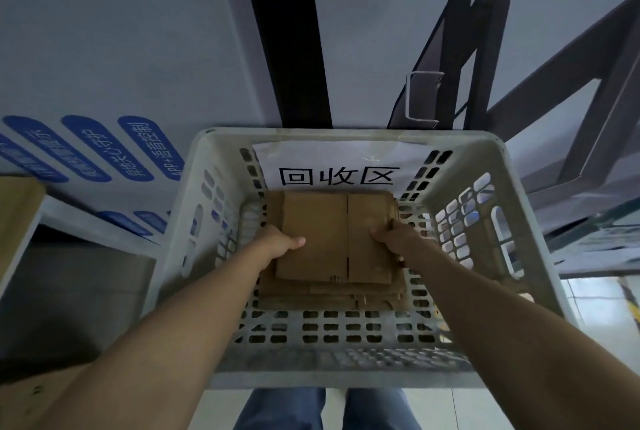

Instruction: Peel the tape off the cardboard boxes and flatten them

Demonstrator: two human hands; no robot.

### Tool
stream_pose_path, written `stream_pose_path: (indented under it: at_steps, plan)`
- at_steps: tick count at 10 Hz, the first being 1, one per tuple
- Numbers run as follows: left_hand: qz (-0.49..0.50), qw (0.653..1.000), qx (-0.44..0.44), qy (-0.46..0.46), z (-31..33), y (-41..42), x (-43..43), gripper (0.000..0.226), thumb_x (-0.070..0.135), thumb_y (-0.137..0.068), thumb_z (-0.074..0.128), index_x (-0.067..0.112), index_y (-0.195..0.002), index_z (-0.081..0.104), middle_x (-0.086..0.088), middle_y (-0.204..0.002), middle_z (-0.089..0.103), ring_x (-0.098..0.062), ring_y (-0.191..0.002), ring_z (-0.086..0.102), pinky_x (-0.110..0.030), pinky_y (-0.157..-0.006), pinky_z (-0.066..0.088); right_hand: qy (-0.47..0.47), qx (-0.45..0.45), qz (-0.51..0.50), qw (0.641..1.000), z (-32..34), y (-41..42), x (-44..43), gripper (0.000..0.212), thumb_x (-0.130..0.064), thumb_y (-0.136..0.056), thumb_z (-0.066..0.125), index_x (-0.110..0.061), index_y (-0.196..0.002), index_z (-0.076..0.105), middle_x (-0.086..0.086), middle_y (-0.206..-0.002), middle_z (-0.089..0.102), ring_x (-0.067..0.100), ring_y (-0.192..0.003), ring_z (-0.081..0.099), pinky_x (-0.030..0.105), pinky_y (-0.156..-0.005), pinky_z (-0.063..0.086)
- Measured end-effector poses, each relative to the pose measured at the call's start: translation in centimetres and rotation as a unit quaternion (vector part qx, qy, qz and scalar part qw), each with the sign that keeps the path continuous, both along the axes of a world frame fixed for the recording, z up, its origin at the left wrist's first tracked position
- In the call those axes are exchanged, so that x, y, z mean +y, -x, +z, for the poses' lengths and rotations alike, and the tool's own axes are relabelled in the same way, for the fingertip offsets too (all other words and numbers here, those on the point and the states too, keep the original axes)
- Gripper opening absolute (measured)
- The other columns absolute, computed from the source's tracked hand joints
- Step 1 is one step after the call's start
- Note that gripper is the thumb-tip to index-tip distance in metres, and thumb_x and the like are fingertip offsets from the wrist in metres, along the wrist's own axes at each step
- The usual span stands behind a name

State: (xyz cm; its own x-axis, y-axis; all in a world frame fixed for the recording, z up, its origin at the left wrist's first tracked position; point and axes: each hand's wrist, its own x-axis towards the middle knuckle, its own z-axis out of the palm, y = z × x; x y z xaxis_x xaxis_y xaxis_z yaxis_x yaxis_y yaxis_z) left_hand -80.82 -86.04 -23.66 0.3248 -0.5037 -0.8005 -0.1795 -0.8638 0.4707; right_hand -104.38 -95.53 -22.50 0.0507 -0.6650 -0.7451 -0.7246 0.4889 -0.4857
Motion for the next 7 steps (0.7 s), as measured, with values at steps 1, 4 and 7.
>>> stream_pose_path:
  at_steps: [1,4,7]
  plan:
    - [-0.005,0.998,-0.063,-0.009,-0.7,0.7,-0.2,0.079,0.04,-0.079,0.074,0.002,-0.138,0.037,-0.015,-0.144,0.042,-0.031,-0.129,0.042,-0.039,-0.1,0.039,0.024,0.053,0.039,0.998,-0.1,-0.7,-0.3,0.061,-0.037,-0.091,0.058,-0.004,-0.138,0.04,0.014,-0.131,0.052,0.03,-0.118,0.051,0.038,-0.096,0.043]
    - [-0.051,0.988,-0.135,-0.048,-1.2,1.1,-0.6,0.08,0.049,-0.077,0.071,0.005,-0.137,0.043,-0.014,-0.141,0.045,-0.029,-0.123,0.049,-0.034,-0.094,0.043,0.07,0.116,0.086,0.987,-0.3,-1.2,0.0,0.044,-0.037,-0.093,0.056,-0.005,-0.122,0.053,0.012,-0.118,0.058,0.025,-0.106,0.056,0.031,-0.079,0.045]
    - [-0.237,0.919,-0.311,0.057,4.9,2.0,-0.9,0.09,0.05,-0.077,0.07,0.01,-0.145,0.026,-0.013,-0.151,0.024,-0.029,-0.134,0.034,-0.039,-0.102,0.04,0.199,0.198,0.188,0.941,4.5,-0.8,0.5,0.026,-0.034,-0.091,0.055,-0.014,-0.108,0.061,0.003,-0.097,0.064,0.018,-0.083,0.059,0.028,-0.068,0.047]
